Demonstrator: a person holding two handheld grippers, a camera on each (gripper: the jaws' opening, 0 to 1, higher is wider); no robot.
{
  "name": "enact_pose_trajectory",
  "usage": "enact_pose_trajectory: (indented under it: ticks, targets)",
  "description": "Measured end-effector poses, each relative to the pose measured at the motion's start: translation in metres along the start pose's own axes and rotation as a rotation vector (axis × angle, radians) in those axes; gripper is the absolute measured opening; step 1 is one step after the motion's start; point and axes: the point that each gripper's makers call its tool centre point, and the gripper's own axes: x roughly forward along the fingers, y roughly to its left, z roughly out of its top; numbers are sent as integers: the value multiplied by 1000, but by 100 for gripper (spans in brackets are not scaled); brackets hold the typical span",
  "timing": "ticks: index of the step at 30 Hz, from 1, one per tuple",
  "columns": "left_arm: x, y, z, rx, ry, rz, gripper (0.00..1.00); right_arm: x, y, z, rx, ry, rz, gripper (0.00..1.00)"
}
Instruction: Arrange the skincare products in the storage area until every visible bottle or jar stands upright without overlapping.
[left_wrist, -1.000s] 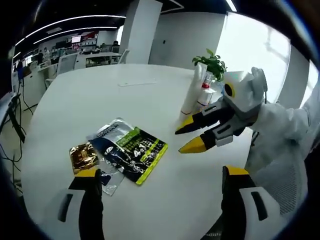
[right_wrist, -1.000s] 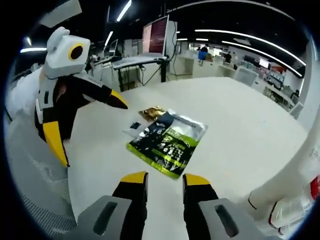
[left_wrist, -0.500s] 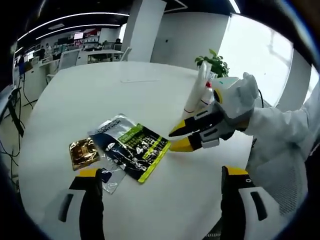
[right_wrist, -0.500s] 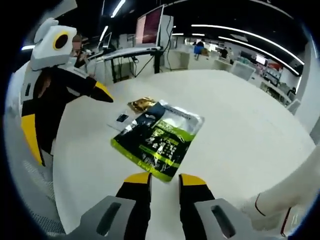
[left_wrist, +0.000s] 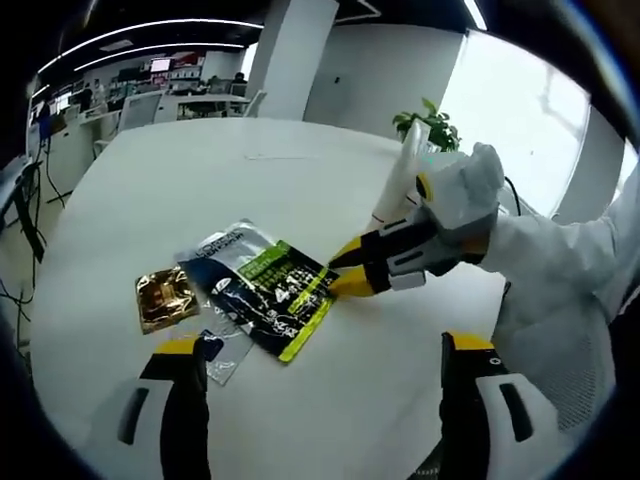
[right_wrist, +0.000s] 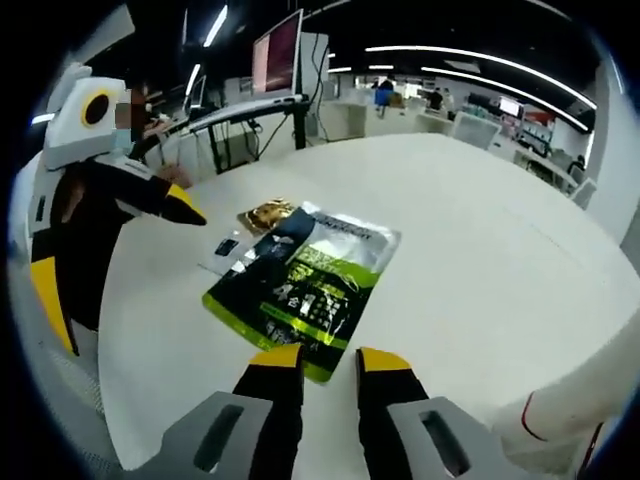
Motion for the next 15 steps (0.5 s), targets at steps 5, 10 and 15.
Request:
enact_pose_trajectory:
  ticks: [5, 10, 15]
  targets:
    - [1, 16, -3, -15, -3, 34, 87, 4, 0, 5, 12, -13, -4, 11]
    - [5, 27, -1, -38, -10, 47, 77, 6, 1, 6, 14, -18, -5, 7]
    - [12, 32, 5, -62, -24, 37, 70, 6, -1, 7, 17, -20, -7, 5]
